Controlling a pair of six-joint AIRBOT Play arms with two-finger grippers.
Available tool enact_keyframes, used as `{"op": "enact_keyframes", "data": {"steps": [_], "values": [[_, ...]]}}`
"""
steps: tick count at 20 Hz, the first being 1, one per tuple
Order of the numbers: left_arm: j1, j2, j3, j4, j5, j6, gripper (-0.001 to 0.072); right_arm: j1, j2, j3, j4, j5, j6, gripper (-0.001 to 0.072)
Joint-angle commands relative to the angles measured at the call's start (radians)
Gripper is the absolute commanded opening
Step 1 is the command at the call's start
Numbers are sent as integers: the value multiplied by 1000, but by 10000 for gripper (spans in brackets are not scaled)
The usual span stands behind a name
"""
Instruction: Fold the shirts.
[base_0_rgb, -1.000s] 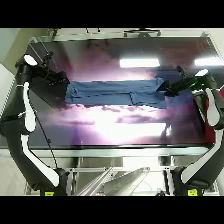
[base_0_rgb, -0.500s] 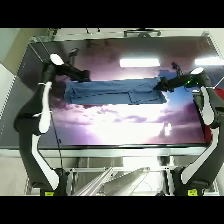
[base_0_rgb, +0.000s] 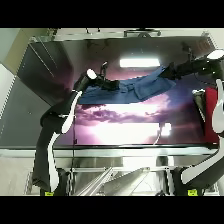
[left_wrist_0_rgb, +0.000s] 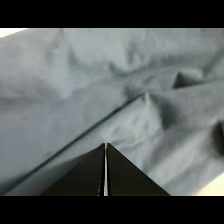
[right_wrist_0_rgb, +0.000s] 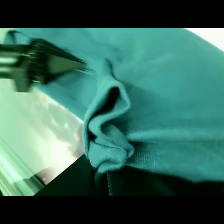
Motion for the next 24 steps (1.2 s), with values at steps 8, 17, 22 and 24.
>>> {"op": "enact_keyframes", "data": {"steps": [8, 17, 22, 24], "values": [[299, 401, 1, -743, -375, 264, 20, 113, 105, 16, 131, -81, 47, 16], [714, 797, -3, -872, -509, 280, 21, 906, -254, 59, 276, -1009, -234, 119], [693, 845, -188, -875, -533, 280, 21, 908, -344, 189, 360, -682, -196, 573], [669, 845, -247, -876, -534, 280, 21, 805, -285, 189, 351, -572, -145, 522]]}}
